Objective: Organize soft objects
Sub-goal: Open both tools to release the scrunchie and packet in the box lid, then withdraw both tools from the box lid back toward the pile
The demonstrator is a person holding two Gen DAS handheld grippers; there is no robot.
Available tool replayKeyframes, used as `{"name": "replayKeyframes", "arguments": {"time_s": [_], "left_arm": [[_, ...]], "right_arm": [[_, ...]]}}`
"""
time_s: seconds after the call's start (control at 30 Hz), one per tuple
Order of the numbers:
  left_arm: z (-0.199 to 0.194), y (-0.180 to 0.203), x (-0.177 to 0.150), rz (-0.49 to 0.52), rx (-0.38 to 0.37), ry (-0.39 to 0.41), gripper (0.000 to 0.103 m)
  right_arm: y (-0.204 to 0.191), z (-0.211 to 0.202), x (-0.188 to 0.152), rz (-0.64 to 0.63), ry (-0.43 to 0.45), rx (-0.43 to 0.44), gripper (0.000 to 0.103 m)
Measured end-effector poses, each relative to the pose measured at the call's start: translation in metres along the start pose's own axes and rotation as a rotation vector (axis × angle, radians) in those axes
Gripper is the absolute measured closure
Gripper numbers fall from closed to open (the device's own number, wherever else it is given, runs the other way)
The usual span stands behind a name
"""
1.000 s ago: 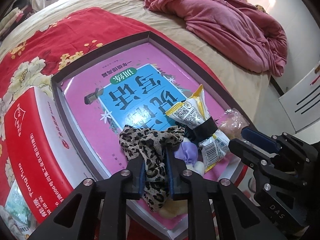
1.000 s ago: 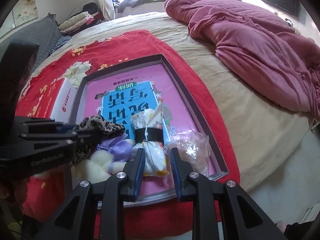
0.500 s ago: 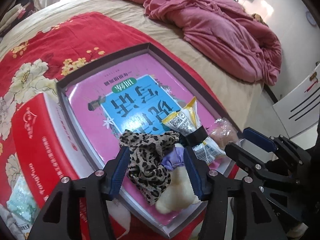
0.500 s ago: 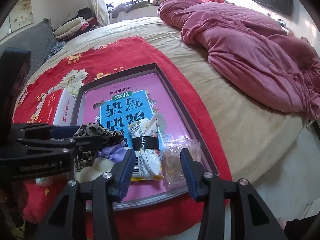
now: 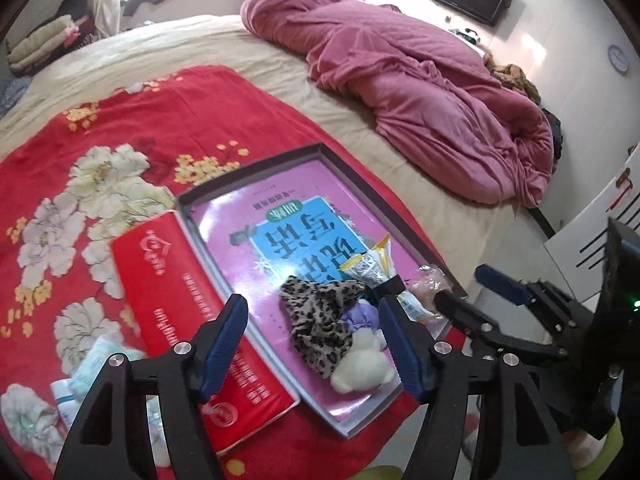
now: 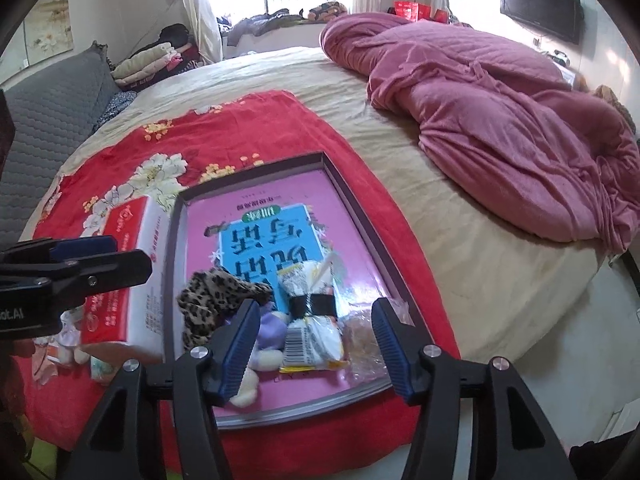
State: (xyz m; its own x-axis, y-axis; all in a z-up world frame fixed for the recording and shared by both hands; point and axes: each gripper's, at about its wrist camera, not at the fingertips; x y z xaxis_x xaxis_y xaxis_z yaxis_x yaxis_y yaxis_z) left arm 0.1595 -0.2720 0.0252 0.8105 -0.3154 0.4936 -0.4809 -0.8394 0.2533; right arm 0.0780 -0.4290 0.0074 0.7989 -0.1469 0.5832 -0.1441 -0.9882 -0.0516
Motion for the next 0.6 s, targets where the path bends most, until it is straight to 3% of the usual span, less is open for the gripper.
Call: {"name": "replayKeyframes", "arguments": {"time_s": [0.6], "left_arm": [[-0.060,-0.030,-0.026,-0.043,0.046,0.085,0.027]], "right_arm": [[-0.039,-0.060,0.012,-0.022,0.121,-0.034,0.040]]}}
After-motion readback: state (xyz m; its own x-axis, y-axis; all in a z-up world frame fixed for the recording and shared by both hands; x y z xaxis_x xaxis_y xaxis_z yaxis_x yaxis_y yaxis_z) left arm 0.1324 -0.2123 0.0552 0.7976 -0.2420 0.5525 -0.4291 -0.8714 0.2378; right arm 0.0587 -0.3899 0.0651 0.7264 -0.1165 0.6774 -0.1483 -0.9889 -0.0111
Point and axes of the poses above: each gripper's, at about its wrist camera, not at the fingertips, and z roughly the way its jaws point, y to its right, x to its top, and after that the axes turned 3 degrees about -y, right-handed
